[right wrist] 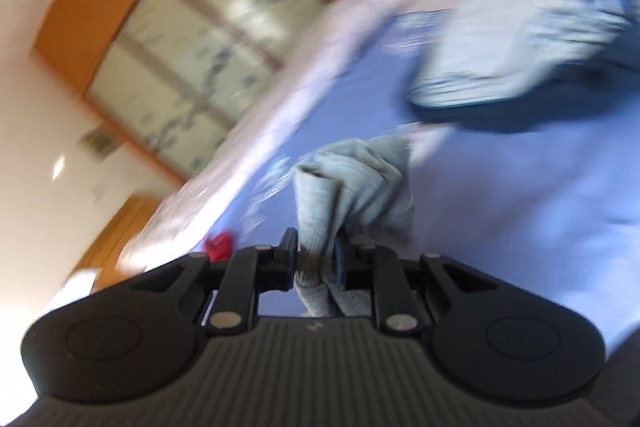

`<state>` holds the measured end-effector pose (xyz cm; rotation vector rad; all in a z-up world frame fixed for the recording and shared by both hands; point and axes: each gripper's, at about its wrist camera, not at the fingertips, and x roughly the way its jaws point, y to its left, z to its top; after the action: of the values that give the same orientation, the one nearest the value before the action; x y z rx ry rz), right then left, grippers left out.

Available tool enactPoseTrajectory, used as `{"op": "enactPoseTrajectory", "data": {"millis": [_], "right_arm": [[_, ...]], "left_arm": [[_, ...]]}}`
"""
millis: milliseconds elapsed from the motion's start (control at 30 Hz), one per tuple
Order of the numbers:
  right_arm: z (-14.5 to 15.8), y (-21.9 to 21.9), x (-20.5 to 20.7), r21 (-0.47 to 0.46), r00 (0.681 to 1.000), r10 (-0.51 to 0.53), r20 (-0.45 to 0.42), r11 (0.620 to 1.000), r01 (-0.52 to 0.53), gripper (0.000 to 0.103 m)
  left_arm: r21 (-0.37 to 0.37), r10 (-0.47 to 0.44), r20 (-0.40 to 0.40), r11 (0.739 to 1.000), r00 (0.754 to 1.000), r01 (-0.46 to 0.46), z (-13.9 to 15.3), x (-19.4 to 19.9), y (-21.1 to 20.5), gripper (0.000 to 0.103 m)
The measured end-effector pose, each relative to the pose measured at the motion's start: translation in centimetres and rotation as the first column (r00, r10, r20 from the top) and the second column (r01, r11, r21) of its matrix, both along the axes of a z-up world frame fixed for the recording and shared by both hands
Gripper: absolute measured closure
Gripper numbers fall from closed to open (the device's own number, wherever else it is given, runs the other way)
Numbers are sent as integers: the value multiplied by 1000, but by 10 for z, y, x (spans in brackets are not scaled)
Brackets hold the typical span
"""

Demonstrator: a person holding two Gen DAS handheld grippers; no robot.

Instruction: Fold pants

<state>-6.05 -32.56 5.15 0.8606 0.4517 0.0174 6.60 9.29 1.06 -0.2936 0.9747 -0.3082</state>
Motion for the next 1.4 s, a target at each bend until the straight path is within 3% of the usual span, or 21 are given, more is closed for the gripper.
{"op": "enactPoseTrajectory", "data": {"millis": [100,200,333,433,467,567,733,800,900,967,1000,1033,1067,1200,1300,1400], "right_arm": [[12,56,35,-18,985,169,13,985,-169,83],[11,118,75,-20,937,350,-4,937,-350,84],[7,202,114,-67,840,543,-15,837,-543,81],[-20,250,136,-67,730,671,-132,728,-682,68],[-26,257,138,-67,708,685,-172,709,-702,66],[-23,233,128,-38,719,683,-129,721,-692,56],[-3,153,99,-28,846,527,-78,847,-530,51],[-5,114,84,-24,903,417,-105,907,-421,46],[-19,70,63,-7,947,273,-167,960,-278,45],[-34,52,51,15,957,200,-211,979,-202,45],[-41,47,48,36,957,183,-224,983,-179,45],[-46,43,46,57,957,173,-235,985,-164,45],[-54,46,45,76,954,172,-244,984,-158,45],[-73,62,57,145,934,237,-266,968,-205,45],[-75,73,59,186,911,316,-264,944,-274,45],[-80,88,69,203,892,363,-270,927,-316,48]], "left_arm": [[-122,-9,6,992,1000,10,9,-1,13,40],[-182,24,1,983,1000,-23,9,1,30,40],[-190,114,-16,975,993,-115,-1,1,62,39],[-169,165,-50,971,985,-171,-12,1,79,39],[-160,176,-59,970,983,-183,-15,1,85,39],[-147,180,-81,971,980,-190,-25,-1,92,38],[-151,115,-98,980,988,-129,-34,8,74,30],[-155,68,-97,984,993,-83,-36,11,61,25],[-116,3,-113,993,994,-16,-46,21,34,27],[-31,-5,-135,1000,991,1,-54,23,20,57],[15,-5,-109,1000,994,7,-52,21,15,64],[39,-13,-93,999,996,16,-49,19,13,79],[47,-15,-81,999,997,19,-45,17,13,85],[20,19,-51,1000,999,-18,-28,10,30,91],[79,69,-15,995,997,-68,-20,5,38,91],[134,95,-49,987,994,-88,-28,12,42,91]]}}
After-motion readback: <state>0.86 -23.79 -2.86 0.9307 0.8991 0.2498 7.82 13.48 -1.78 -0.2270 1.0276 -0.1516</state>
